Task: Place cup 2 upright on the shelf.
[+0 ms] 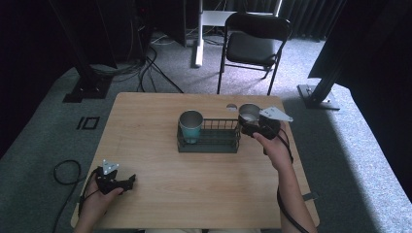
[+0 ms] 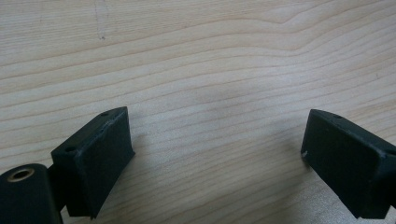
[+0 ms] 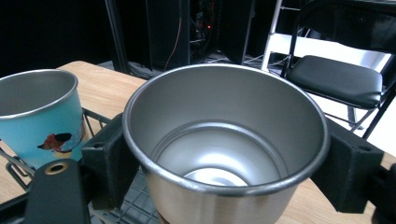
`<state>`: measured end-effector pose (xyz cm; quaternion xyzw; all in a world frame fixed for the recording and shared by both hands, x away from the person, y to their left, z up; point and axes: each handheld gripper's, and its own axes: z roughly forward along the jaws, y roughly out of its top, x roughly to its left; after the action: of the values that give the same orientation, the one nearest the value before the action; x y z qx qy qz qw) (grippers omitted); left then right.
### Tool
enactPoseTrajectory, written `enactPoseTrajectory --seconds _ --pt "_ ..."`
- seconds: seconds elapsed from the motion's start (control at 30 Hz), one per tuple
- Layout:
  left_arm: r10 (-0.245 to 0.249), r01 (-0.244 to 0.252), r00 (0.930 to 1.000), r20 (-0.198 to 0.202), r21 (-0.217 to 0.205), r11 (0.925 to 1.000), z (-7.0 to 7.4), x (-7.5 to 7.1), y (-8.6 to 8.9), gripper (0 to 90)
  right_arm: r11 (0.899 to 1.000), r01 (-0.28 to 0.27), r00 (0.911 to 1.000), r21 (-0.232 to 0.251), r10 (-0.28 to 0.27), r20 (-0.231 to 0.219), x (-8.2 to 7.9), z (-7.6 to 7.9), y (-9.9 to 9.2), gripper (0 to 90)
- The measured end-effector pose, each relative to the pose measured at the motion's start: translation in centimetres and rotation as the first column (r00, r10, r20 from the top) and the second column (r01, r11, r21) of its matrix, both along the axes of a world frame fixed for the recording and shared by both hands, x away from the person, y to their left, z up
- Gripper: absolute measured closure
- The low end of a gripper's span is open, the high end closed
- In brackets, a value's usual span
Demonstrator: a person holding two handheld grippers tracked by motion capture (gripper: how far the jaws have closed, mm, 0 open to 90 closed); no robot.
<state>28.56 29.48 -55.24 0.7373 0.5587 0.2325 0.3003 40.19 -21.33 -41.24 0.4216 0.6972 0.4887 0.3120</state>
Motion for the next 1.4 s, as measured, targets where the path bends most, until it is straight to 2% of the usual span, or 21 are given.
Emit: enactPoseTrajectory --seconds 0.73,1.1,1.4 --pt "0.000 0.000 1.0000 0.000 0.000 1.0000 0.0 0.0 0.0 9.3 0.997 -0.074 0.9972 0.002 0.074 -0.003 0.8 0.0 4.1 18.0" --pt "0.000 0.000 1.0000 0.000 0.000 1.0000 0.0 0.0 0.0 9.4 0.995 -0.103 0.9941 0.009 0.104 -0.031 1.4 -1.5 6.2 18.0" --pt "0.000 0.000 1.0000 0.000 0.000 1.0000 0.0 0.0 0.0 9.4 0.995 -0.103 0.9934 0.010 0.104 -0.049 1.6 -2.7 7.0 18.0"
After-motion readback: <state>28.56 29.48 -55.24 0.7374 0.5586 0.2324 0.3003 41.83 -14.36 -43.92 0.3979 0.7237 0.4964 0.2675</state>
